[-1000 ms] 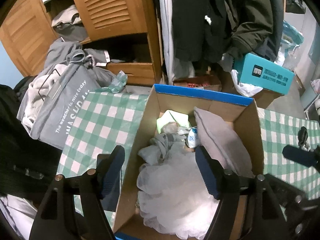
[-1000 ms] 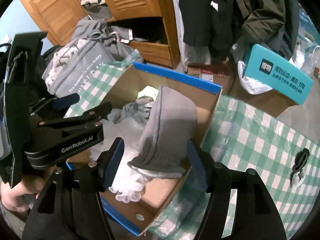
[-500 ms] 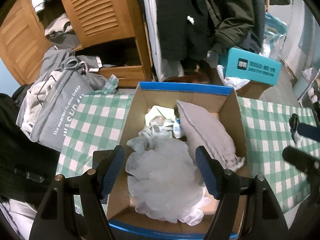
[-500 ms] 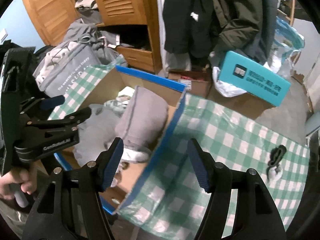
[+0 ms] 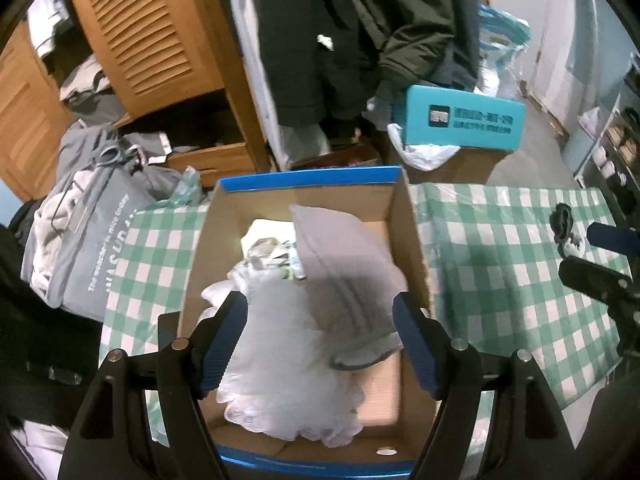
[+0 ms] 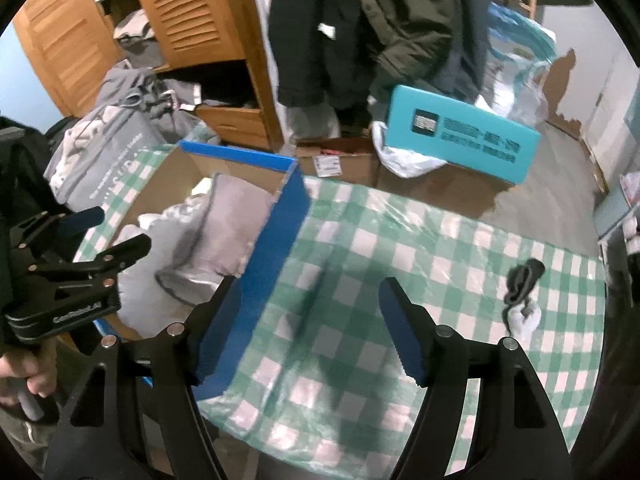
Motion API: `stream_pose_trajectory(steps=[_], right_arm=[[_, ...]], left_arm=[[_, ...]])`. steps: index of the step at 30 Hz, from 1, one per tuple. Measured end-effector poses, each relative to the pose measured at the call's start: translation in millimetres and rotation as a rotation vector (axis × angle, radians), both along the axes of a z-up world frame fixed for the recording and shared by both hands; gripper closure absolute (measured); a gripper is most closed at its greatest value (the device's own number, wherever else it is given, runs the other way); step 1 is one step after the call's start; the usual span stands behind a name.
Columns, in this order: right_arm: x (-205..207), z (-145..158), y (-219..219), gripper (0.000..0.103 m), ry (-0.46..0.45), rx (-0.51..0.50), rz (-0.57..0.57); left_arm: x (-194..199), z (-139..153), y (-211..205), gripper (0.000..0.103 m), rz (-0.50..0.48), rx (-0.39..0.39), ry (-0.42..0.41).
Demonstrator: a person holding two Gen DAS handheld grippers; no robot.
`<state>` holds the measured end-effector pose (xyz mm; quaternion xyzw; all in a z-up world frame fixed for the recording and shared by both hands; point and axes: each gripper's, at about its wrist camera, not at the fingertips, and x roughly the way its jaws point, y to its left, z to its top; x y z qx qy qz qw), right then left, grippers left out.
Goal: Organize soft objects
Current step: 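Move both open tools back over the table toward the black and white socks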
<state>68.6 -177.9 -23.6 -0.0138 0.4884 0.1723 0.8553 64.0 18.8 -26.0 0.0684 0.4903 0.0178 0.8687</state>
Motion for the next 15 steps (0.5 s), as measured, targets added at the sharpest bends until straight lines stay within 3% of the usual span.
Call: stream_pose_trajectory(steps=[15], right_arm=[[1,-14,-86,0.031,0.022,0.003,-0.145]], left_arm=[[4,-6,-71,0.026,-0.122,0.047,0.019]])
